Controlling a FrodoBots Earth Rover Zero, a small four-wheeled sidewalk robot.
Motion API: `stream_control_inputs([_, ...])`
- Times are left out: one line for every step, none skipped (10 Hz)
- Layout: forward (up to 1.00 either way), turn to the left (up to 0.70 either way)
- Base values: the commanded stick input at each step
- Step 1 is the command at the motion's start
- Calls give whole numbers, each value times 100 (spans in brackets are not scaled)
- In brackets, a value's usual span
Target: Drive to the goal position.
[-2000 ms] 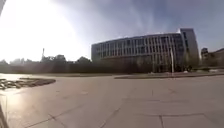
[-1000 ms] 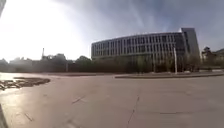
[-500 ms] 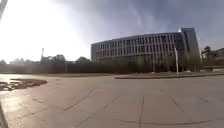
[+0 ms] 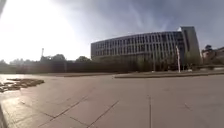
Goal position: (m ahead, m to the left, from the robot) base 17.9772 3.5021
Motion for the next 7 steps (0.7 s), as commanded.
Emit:
stream_control_inputs([70, 0])
stream_control_inputs([70, 0])
stream_control_inputs([70, 0])
stream_control_inputs([70, 0])
stream_control_inputs([70, 0])
stream_control_inputs([70, 0])
stream_control_inputs([70, 0])
